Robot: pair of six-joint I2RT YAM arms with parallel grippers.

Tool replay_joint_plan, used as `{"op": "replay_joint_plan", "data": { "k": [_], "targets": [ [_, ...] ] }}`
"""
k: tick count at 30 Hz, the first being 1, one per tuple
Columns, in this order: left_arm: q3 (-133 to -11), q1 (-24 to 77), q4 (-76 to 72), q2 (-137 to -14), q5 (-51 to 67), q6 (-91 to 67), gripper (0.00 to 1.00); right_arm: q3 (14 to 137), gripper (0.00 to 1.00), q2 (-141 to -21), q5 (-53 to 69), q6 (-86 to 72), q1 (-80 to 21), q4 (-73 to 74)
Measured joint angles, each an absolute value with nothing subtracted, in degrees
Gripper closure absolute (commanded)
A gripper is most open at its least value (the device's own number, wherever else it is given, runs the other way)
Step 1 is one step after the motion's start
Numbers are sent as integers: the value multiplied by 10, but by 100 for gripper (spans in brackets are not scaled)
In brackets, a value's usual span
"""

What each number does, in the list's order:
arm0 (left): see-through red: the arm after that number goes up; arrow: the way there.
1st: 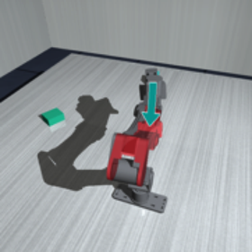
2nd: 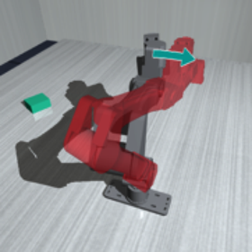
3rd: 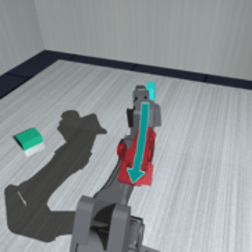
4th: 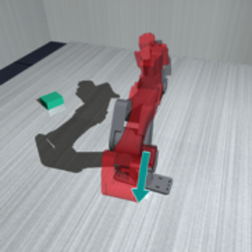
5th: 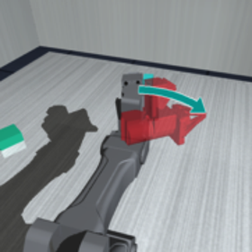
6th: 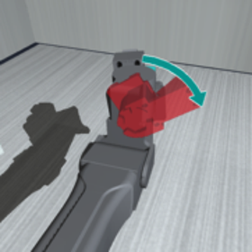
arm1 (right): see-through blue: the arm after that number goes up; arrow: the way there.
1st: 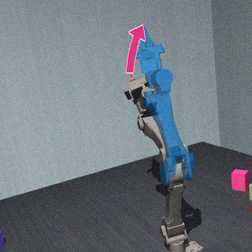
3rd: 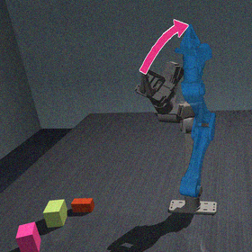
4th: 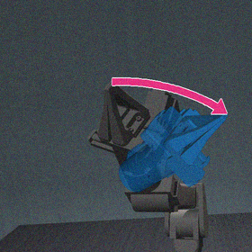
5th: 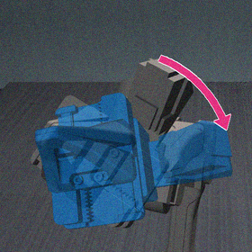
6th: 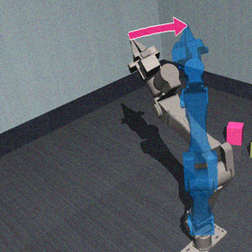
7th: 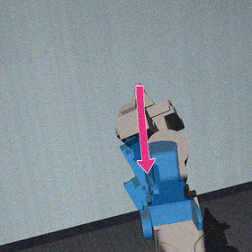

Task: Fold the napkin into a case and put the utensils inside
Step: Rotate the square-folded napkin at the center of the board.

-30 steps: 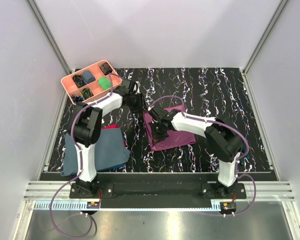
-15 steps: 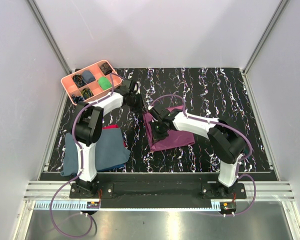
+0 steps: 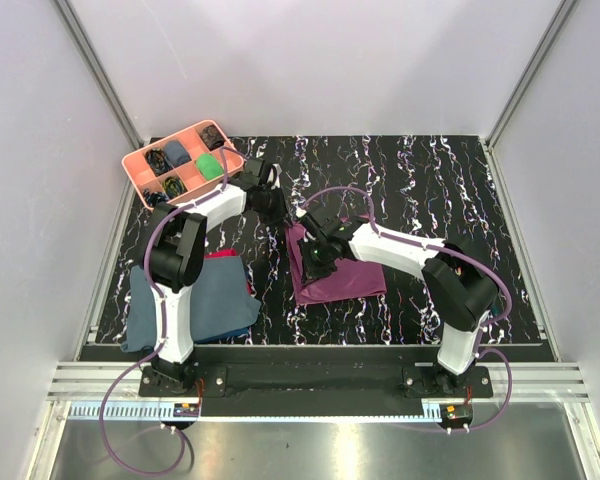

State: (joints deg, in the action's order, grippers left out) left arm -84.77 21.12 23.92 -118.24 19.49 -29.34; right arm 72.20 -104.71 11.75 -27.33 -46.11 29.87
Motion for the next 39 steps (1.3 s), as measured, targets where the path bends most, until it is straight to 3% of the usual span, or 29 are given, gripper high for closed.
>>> {"op": "replay_joint_plan", "data": {
  "k": [5,6,7,14,24,26,27,29,30,35,37,39],
  "targets": [
    [-848,211,239,-1182,195,-293,82,722,85,-1051,127,-273,-461,298],
    [-848,211,239,-1182,195,-293,82,722,89,-1054,130,-273,-461,298],
    [-848,211,240,-1182,195,-293,82,722,100,-1057,132,-273,-461,298],
    [-848,211,242,-1182,195,-293,92,722,100,-1085,143,-274,-461,291],
    [-848,211,244,-1182,192,-287,93,722,100,-1085,167,-284,-461,276],
    [-848,211,245,-1182,192,-287,92,723,94,-1086,175,-286,-461,274],
    [-848,211,245,-1182,191,-287,90,725,79,-1088,179,-286,-461,272],
    [-848,211,245,-1182,188,-285,85,732,70,-1096,188,-288,-461,268],
    [-848,211,245,-1182,186,-283,77,734,61,-1100,192,-291,-461,266],
    [-856,202,262,-1182,176,-270,52,739,45,-1111,210,-296,-459,260],
    [-870,198,277,-1182,165,-265,26,730,41,-1099,218,-298,-452,252],
    [-882,196,286,-1180,156,-261,18,705,37,-1067,223,-300,-437,246]
  ]
}}
